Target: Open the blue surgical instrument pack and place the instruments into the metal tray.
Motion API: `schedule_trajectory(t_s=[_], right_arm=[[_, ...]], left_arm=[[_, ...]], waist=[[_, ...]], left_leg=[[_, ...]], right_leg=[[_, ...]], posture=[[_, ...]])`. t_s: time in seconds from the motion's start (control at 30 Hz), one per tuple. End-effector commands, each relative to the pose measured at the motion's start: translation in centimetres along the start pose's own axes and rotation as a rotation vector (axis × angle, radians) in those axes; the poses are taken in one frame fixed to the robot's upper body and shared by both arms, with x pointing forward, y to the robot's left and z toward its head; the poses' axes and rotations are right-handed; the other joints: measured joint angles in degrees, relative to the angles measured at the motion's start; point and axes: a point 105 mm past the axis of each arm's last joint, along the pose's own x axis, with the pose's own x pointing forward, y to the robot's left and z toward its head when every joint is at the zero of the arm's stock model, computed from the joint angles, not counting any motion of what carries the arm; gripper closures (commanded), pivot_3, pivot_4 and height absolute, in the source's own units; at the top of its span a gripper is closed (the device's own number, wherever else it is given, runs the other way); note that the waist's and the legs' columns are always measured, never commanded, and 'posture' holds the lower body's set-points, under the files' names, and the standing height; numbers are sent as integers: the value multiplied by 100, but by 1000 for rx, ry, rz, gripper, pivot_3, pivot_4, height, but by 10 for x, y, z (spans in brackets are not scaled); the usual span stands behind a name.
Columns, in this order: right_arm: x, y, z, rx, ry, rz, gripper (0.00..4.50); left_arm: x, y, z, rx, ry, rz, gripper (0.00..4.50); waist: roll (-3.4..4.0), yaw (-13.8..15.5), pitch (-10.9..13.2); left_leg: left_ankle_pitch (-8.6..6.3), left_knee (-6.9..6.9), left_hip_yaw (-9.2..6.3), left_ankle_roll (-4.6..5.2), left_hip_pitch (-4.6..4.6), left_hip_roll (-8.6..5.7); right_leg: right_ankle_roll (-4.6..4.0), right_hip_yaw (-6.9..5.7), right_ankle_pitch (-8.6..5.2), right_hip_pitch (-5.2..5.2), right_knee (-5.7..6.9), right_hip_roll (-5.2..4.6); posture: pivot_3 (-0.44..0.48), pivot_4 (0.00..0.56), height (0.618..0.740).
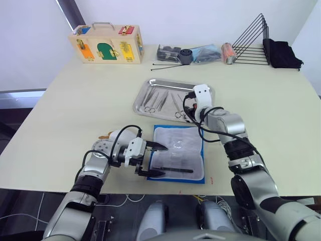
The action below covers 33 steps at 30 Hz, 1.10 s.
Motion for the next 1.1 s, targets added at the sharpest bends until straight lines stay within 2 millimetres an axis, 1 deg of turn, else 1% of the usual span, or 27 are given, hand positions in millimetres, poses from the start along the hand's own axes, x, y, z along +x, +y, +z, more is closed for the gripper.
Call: schedule_trajectory(t_s=[0.03,0.07,0.1,0.17,0.23,0.3,0.4,0.43,0.47,0.5,0.6,0.63,0.7,0.77,0.9,1.0,1.1], right_arm=[[-22,0,40,-23,-176,64,281],[-28,0,45,-33,-217,94,281],[-34,0,47,-44,-246,125,127],[-47,5,45,-69,-290,219,127],[-71,7,31,-162,-340,329,127],[-85,6,19,-194,-340,379,127],[-119,4,-2,-275,-346,495,127],[-131,2,-7,-293,-356,529,127],[-141,1,-9,-305,-370,555,127],[-149,0,-12,-315,-376,576,127],[-173,-7,-26,-369,-317,647,127],[-184,-10,-33,-408,-292,684,127],[-197,-16,-39,-470,-260,722,127],[-213,-22,-40,-493,-252,786,127],[-236,-34,-35,-519,-240,854,127],[-252,-44,-31,-554,-210,888,127],[-263,-55,-23,-574,-187,885,127]], left_arm=[[11,-22,-28,-117,74,-75,0],[11,-22,-27,-116,73,-75,0],[11,-22,-27,-115,72,-76,0],[11,-22,-27,-115,71,-76,0],[11,-21,-27,-114,71,-78,0],[10,-21,-27,-114,71,-80,0],[10,-20,-27,-114,71,-83,0],[9,-20,-27,-114,71,-85,0],[9,-20,-27,-114,71,-87,0],[9,-20,-27,-115,71,-88,0],[8,-19,-28,-115,71,-92,0],[8,-19,-27,-114,71,-95,0],[8,-18,-27,-113,71,-100,0],[8,-17,-27,-111,72,-103,0],[8,-15,-28,-107,73,-102,0],[8,-15,-27,-105,72,-103,0],[8,-15,-28,-103,74,-105,0]], waist=[[0,-3,0],[0,0,0],[0,-2,0],[-1,2,0],[-1,32,0],[-1,32,1],[0,13,3],[-2,19,4],[-3,22,4],[-4,31,4],[-5,7,5],[-6,11,5],[-7,36,6],[-7,42,6],[-17,79,13],[-20,112,14],[-23,113,16]], left_leg=[[0,0,-1,0,-1,0],[0,0,0,0,-1,0],[0,0,-1,0,-3,0],[0,0,0,0,-4,-2],[0,0,-2,0,-10,-5],[-1,1,0,1,-9,-7],[-1,0,2,1,-5,-8],[-1,0,1,1,-4,-9],[-1,1,0,1,-4,-9],[-1,0,0,1,-5,-9],[-1,1,3,1,0,-11],[-1,1,4,1,2,-11],[-1,2,2,1,1,-12],[-1,2,5,1,2,-12],[-1,2,5,1,16,-12],[-1,2,7,2,14,-14],[-1,2,8,2,15,-14]], right_leg=[[0,-1,0,0,0,0],[0,-1,0,0,0,0],[0,-2,0,0,-1,0],[1,-1,0,0,-2,-1],[3,-4,-2,5,-9,-1],[8,4,-5,7,-9,-1],[10,9,-6,8,-6,0],[10,8,-6,8,-5,0],[29,6,-18,10,-8,0],[30,5,-18,11,-7,0],[36,11,-21,14,-6,-1],[37,12,-22,15,-5,0],[39,9,-23,17,-9,0],[40,12,-24,18,-10,-1],[42,13,-25,30,-10,1],[43,15,-26,30,-13,-1],[44,16,-26,31,-14,-2]], posture=[[0,150,740],[0,150,740],[0,150,740],[0,150,740],[0,150,740],[0,150,740],[0,150,740],[0,150,740],[0,150,740],[0,150,740],[0,150,740],[0,150,740],[0,150,740],[0,150,740],[0,150,740],[0,150,740],[0,150,740]])
